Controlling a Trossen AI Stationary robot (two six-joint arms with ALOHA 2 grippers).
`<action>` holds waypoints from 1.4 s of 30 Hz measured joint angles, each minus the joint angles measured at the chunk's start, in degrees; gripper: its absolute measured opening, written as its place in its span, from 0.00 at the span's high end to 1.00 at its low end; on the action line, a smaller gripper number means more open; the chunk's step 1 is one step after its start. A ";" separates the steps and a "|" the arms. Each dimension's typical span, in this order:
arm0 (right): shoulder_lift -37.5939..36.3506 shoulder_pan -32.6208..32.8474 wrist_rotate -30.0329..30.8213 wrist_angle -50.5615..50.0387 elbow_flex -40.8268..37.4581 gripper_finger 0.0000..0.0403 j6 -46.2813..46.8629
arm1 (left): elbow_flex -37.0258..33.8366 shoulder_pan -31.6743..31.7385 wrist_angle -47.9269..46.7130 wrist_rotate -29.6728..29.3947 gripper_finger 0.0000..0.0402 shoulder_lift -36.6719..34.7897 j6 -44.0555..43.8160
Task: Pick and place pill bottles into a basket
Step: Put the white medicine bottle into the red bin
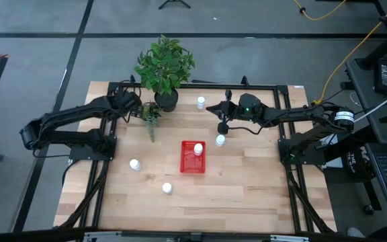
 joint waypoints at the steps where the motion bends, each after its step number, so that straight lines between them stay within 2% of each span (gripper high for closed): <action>1: 0.00 0.00 0.00 -0.01 0.00 0.96 0.00 | 0.00 0.80 0.93 0.28 0.30 0.41 0.76; 6: 0.00 0.00 0.00 -0.01 0.00 0.96 0.00 | 0.00 5.23 3.77 4.62 0.30 2.47 4.21; 15: 0.00 0.00 0.00 -0.01 0.00 0.96 0.00 | 0.00 11.01 5.33 4.82 0.30 6.27 7.09; 25: 0.00 0.00 0.00 -0.03 0.00 0.96 0.00 | 0.00 15.47 10.36 8.20 0.30 10.53 12.34; 42: 0.00 0.00 0.02 -0.03 0.02 0.96 0.00 | 0.00 18.02 12.11 9.81 0.30 12.20 14.57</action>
